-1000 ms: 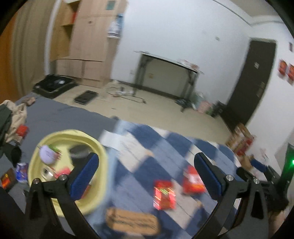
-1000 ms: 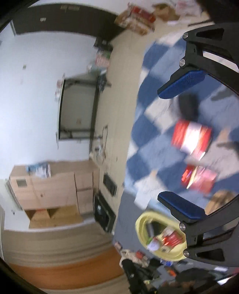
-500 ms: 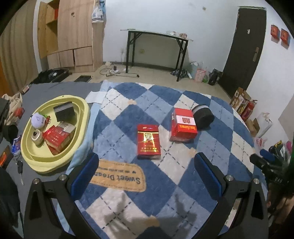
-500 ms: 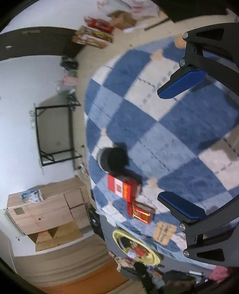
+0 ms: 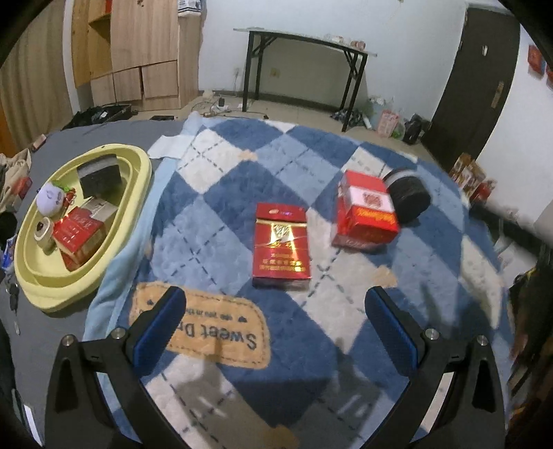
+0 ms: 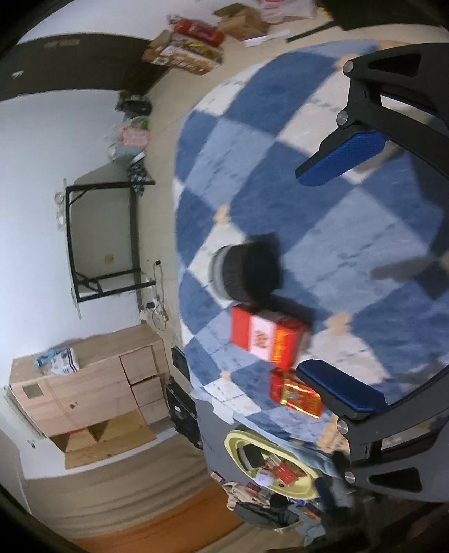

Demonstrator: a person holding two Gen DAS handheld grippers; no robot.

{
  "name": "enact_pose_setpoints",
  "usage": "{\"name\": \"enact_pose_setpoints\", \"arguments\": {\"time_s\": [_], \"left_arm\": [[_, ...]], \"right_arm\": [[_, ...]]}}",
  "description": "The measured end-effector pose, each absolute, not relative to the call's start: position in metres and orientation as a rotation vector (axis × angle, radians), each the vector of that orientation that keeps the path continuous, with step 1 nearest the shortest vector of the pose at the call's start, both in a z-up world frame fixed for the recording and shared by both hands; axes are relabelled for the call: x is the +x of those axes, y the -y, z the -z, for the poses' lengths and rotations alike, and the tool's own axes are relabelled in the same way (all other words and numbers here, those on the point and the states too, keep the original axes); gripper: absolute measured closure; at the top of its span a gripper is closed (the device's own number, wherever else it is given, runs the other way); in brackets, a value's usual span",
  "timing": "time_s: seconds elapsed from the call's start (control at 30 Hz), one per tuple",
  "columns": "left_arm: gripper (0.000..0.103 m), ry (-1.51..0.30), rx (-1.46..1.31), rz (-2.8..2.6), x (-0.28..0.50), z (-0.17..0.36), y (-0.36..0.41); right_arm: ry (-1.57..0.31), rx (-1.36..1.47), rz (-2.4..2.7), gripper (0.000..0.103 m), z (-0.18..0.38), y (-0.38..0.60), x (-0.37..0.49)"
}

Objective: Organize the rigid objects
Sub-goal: 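Move both tools back over the remaining red packs on the rug, then grasp the red Diamond pack with left tool while right tool grasps black foam disc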

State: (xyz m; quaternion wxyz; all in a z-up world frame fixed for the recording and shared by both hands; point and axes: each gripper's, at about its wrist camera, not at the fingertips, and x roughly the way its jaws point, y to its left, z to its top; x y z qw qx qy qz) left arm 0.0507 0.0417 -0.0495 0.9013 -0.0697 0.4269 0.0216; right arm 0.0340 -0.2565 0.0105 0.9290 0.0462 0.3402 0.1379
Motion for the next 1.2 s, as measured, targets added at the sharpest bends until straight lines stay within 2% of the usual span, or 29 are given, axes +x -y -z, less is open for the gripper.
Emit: {"name": "enact_pose_setpoints", "arguments": {"time_s": [0.33, 0.57, 0.77, 0.83, 0.9, 0.97, 1.13, 1.2], "left_arm": [[0.000, -0.930, -0.141, -0.047, 0.094, 0.091, -0.046], [0.001, -0.942, -0.166, -0.014, 0.114, 0.111, -0.048], [0.008, -0.918, -0.211, -0.018, 0.123, 0.117, -0.050], [0.012, -0.917, -0.196, 0.000, 0.124, 0.118, -0.046], [0.012, -0.912, -0.159, 0.019, 0.123, 0.118, -0.038], [0.012, -0.909, -0.145, 0.026, 0.124, 0.119, -0.035], [0.012, -0.911, -0.167, 0.026, 0.126, 0.123, -0.037], [0.021, -0.905, -0.172, 0.027, 0.126, 0.122, -0.038]], "right_arm": [[-0.743, 0.030, -0.253, 0.000, 0.021, 0.215, 0.142], [-0.760, -0.016, -0.260, 0.007, 0.057, 0.216, 0.164], [-0.721, 0.003, -0.284, 0.008, 0.069, 0.217, 0.173], [-0.724, -0.011, -0.305, 0.012, 0.072, 0.212, 0.177], [-0.717, -0.038, -0.323, 0.017, 0.074, 0.207, 0.179], [-0.706, -0.061, -0.335, 0.026, 0.074, 0.200, 0.179], [-0.687, -0.077, -0.347, 0.027, 0.076, 0.196, 0.181], [-0.677, -0.070, -0.341, 0.028, 0.076, 0.200, 0.179]]}}
